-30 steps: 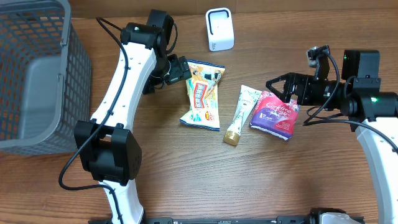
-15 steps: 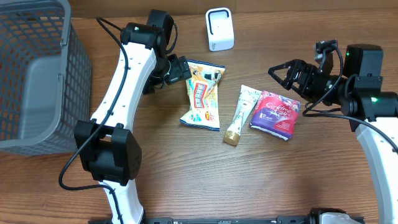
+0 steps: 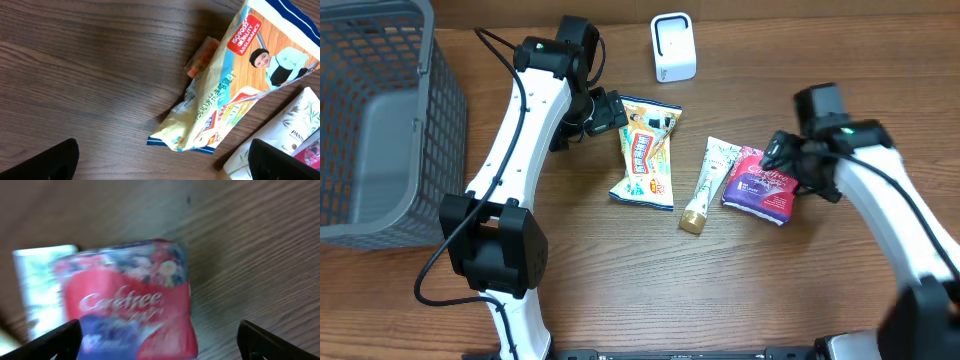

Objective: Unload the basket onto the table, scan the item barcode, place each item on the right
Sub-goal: 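Lift the pink pack with the right gripper toward the white scanner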

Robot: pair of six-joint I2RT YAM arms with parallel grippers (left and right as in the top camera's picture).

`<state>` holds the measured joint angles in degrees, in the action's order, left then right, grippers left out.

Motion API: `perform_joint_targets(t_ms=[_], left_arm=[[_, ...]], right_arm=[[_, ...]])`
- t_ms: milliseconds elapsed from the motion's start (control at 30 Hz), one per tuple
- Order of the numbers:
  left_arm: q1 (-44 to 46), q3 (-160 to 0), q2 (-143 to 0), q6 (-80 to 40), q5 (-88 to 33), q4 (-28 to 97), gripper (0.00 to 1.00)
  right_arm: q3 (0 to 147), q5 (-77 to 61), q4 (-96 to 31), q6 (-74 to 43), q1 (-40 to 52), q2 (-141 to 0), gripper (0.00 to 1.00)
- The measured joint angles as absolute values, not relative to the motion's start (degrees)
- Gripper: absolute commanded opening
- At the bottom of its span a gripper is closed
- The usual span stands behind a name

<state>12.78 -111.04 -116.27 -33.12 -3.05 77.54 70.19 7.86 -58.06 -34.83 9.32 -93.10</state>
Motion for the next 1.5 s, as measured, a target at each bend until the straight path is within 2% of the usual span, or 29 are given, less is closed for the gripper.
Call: perform_joint_targets(t_ms=[100,333,500,567,633,700,767,833,867,900,1100,1267,1367,1500], left_arm=[[12.8,-111.0,-116.3,-33.1,-3.0,77.5,1.0],[12.8,-111.0,-116.3,-33.1,-3.0,77.6,1.0],[12.8,-111.0,-116.3,-33.1,-3.1,77.6,1.0],[12.8,-111.0,-116.3,-33.1,-3.0,77.5,1.0],[12.8,-111.0,-116.3,-33.1,-3.0,77.6,1.0],[12.8,-111.0,-116.3,-33.1,-3.1,77.6,1.0],[12.8,-111.0,-116.3,-33.1,-3.1,77.6,1.0],[12.8,-111.0,-116.3,-33.1,-3.1,77.6,1.0],[12.8,-111.0,-116.3,-33.1,-3.1,77.6,1.0],[12.8,-111.0,-116.3,-33.1,-3.0,77.5,1.0],[12.8,-111.0,-116.3,-33.1,-3.1,77.6,1.0],[12.8,-111.0,-116.3,-33.1,-3.0,77.3,1.0],[12.8,-111.0,-116.3,-33.1,-3.1,76.4,1.0],[12.8,-111.0,-116.3,-33.1,-3.1,76.6,1.0]], right_arm=[[70.2,8.3,-57.3,-35.4,9.3,-97.9,1.0],[69.3,5.5,-58.3,-35.8,9.3,-98.3,1.0],[66.2,4.9,-53.8,-35.8,9.3,-98.3,1.0],[64.2,4.7,-50.6,-35.8,9.3,-98.3,0.97],[62.2,4.1,-47.7,-35.8,9.3,-98.3,0.88],[60.2,2.6,-44.0,-35.9,9.3,-98.2,0.67],[59.1,1.3,-41.8,-35.8,9.4,-98.0,0.57],[58.7,0.8,-41.4,-35.9,9.4,-97.6,0.3],[58.7,0.5,-41.4,-35.5,9.4,-97.4,0.12],[58.7,0.4,-41.3,-35.7,9.4,-97.1,0.06],[62.0,0.1,-47.4,-35.1,9.4,-96.8,0.04],[70.5,0.5,-53.1,-33.9,9.4,-98.6,0.04],[79.1,0.2,-51.1,-33.4,9.4,-98.8,0.04],[83.8,-3.0,-39.0,-33.7,9.4,-98.8,0.04]])
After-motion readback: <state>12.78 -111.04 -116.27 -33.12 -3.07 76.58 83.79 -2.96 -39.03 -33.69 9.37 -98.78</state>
